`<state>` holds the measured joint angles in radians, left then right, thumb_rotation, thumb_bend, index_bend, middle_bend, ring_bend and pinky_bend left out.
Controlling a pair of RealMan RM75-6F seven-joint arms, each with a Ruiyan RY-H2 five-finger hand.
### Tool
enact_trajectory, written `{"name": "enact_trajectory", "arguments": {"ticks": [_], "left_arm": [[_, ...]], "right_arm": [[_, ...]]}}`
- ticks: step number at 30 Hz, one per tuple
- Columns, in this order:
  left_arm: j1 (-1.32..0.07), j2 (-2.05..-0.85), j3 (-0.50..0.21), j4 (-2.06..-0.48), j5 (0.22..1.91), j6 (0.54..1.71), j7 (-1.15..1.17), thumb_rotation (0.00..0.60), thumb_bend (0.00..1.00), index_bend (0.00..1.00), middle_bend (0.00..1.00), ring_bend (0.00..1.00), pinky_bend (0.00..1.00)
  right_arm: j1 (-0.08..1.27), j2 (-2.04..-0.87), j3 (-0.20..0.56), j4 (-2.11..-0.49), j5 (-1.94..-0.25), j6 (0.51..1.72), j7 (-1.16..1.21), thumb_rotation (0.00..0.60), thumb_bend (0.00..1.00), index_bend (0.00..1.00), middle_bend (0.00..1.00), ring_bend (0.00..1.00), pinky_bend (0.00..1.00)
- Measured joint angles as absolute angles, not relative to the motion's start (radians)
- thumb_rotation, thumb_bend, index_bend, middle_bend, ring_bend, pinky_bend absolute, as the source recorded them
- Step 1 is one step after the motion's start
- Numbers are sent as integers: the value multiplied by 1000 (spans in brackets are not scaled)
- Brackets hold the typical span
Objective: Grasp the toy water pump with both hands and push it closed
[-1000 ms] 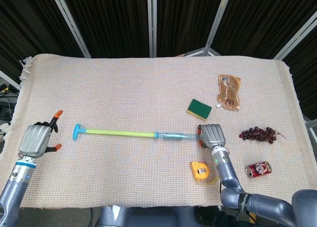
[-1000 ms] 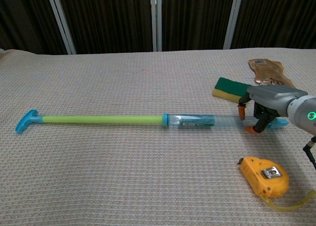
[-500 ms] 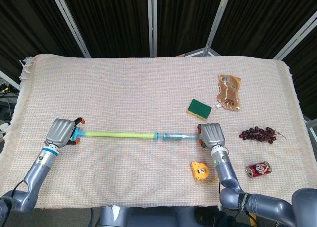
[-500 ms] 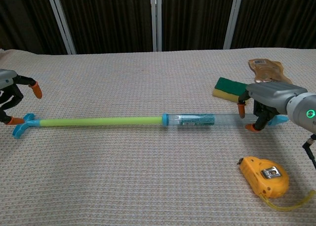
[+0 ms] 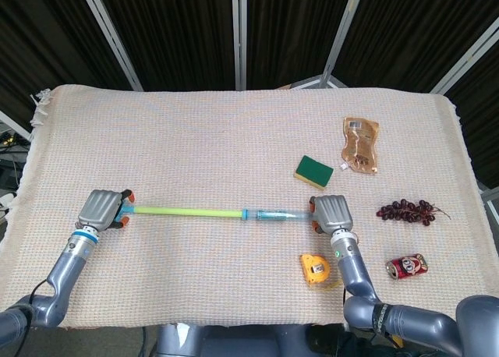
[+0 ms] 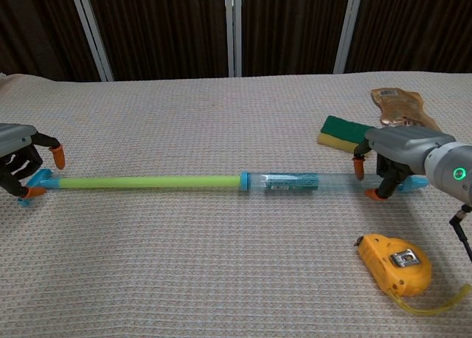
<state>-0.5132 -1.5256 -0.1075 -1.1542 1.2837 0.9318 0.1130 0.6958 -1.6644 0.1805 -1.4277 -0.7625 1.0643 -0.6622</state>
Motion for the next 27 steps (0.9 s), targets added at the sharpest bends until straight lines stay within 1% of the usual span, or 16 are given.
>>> {"name": "enact_trajectory", "arguments": {"ticks": [3, 7, 17, 22, 27], "left_arm": [[-516, -1543, -105, -1129, 1287, 933, 100, 600, 306, 404, 803, 796, 1000], [-522, -1558, -104, -1107, 1286, 929, 89, 600, 344, 407, 803, 796, 1000], [-533, -1577, -104, -1082, 1275, 912, 83, 600, 347, 432, 803, 796, 1000], [-537, -1586, -102, -1072, 1273, 910, 83, 600, 406, 455, 803, 796, 1000], [-539, -1593, -99, -1063, 1273, 910, 84, 600, 409, 463, 803, 796, 1000]], "right_arm": [[697, -1665, 180, -1430, -764, 1066, -663, 600, 388, 609, 1000, 1000, 1000], [698, -1665, 180, -1435, -764, 1069, -664, 600, 389, 610, 1000, 1000, 1000], [699, -1658, 181, -1449, -764, 1076, -668, 600, 389, 612, 1000, 1000, 1000], [700, -1654, 182, -1456, -761, 1080, -671, 600, 389, 613, 1000, 1000, 1000], [700, -1653, 181, -1459, -760, 1080, -669, 600, 389, 614, 1000, 1000, 1000]]}}
